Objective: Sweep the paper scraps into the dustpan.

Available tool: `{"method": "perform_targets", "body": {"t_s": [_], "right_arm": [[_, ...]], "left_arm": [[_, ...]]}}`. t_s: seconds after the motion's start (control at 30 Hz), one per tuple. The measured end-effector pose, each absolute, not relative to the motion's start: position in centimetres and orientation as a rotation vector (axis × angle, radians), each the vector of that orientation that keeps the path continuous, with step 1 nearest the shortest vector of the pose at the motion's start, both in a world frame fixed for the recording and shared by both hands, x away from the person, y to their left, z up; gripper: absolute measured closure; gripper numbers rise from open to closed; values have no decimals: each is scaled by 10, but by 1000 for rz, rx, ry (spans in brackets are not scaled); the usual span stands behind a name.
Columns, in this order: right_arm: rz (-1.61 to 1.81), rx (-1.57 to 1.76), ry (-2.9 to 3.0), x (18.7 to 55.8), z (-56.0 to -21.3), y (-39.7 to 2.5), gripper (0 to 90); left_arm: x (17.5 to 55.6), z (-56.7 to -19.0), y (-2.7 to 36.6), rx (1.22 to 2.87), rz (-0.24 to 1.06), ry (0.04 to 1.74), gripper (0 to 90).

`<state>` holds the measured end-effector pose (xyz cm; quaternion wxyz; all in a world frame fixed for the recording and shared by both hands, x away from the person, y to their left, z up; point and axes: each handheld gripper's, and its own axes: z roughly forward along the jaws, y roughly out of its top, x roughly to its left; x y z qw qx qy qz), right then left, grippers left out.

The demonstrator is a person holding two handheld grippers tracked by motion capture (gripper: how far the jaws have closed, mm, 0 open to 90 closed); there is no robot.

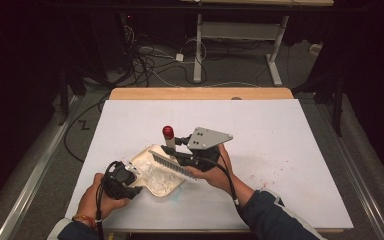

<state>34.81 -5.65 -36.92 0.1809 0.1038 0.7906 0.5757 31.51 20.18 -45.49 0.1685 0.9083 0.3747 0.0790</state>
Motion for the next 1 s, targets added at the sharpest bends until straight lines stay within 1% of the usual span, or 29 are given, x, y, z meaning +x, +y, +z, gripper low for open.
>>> {"method": "perform_targets", "body": {"t_s": [0.2,0.4,0.57,0.6,0.63,0.73,0.87,1.0], "right_arm": [[1635,328,2195,345,-353,-78,701],[1601,374,2202,346,-354,-95,700],[1553,399,2210,352,-361,-90,700],[1484,403,2212,354,-366,-85,700],[1484,403,2212,354,-366,-85,700],[1399,419,2262,359,-381,-76,700],[1418,409,2288,356,-384,-72,700],[1466,327,2354,343,-382,-59,700]], "left_arm": [[315,-456,201,2588,230,1069,634],[314,-455,200,2583,238,1068,633],[314,-456,196,2597,246,1063,632],[313,-455,196,2592,250,1063,631],[312,-454,196,2590,252,1061,631],[312,-454,195,2595,257,1058,631],[311,-455,193,2599,263,1058,631],[311,-455,192,2603,263,1055,630]]}}
